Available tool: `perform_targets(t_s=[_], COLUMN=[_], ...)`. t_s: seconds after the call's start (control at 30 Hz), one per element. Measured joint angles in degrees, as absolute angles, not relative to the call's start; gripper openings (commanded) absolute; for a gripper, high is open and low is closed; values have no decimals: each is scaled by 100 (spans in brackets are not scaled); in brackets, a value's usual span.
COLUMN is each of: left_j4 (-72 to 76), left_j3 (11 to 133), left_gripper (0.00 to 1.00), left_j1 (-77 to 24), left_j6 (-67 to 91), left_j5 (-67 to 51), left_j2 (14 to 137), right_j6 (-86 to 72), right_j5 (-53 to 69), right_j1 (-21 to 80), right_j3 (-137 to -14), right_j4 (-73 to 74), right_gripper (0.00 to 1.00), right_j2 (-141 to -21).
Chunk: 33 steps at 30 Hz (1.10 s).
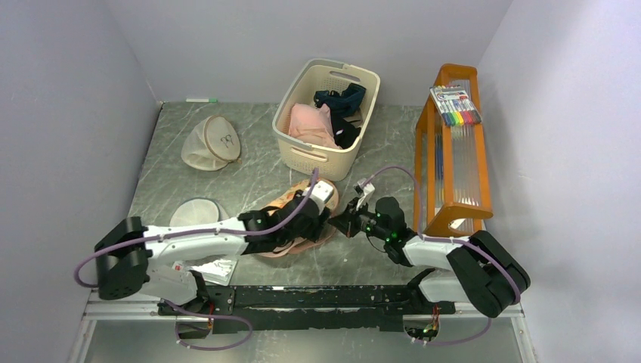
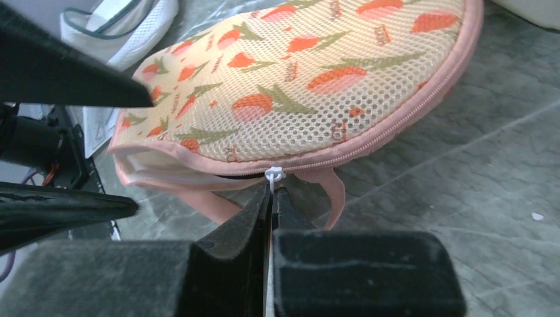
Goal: Unzip the laundry bag and remove the bra
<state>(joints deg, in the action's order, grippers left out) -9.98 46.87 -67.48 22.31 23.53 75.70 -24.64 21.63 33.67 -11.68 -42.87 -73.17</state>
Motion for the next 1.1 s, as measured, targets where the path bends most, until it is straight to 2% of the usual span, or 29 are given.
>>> perform_targets(t_s=[0.13,0.37,0.6,0.8,1.1], left_j4=[-663,-539,-489,-360,-117], left_j3=[5205,5323,5266,4720,4543], left_gripper=[66,63,66,68,63], left_j1=[-6748,-6733,-6733,-6731,-6722], left_j6=[1831,1431,1435,1549,1581], left_j5=[2480,2556,2550,2528,2536], left_j2=[8265,8960,8947,8508,8420], right_j6=[-2462,-2414,-2359,-2351,-2353], right_j5=[2283,2272,2263,2272,2366], right_j1=[3489,3575,3577,3601,3603], right_j3=[-1138,-1057,-1022,-1022,-1022], right_j4=[-4486,-4556,-4556,-4563,-4648], right_gripper=[0,0,0,0,0], right_j2=[-7317,-7303,-7273,-7218,-7303])
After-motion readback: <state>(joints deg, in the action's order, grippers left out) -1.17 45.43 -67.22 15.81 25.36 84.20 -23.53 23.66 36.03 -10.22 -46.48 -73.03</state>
